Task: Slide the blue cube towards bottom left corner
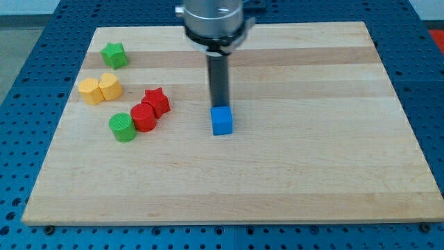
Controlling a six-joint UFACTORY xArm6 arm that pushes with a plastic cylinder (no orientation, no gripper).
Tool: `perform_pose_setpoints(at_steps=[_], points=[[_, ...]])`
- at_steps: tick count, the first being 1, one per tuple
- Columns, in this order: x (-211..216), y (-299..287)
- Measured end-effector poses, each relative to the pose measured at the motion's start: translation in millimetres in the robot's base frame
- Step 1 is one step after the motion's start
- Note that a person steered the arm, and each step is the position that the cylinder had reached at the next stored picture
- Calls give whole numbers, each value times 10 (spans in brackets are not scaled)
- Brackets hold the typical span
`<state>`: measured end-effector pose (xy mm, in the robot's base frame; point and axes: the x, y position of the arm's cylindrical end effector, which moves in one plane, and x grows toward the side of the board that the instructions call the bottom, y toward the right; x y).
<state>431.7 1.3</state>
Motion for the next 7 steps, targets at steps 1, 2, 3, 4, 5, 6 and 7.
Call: perform_pose_setpoints(at_steps=[1, 2, 3, 4, 5, 6, 7], points=[[116, 252], [236, 72], [200, -434], [287, -785], [551, -946], [816, -952], [1049, -1080]])
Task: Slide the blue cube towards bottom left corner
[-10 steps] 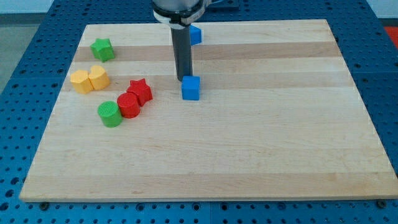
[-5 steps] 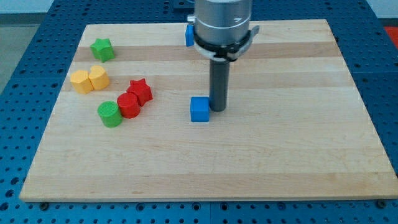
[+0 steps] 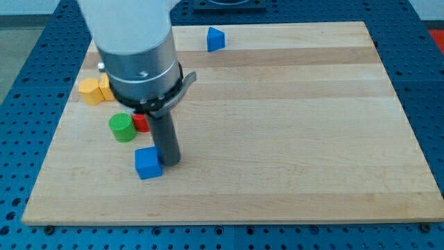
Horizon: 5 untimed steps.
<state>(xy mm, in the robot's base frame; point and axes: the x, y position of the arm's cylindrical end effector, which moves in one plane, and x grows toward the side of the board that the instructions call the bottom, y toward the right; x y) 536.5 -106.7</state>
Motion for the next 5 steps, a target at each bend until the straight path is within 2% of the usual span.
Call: perform_pose_setpoints(at_steps=[4, 5], points=[[301, -1079], [231, -813]])
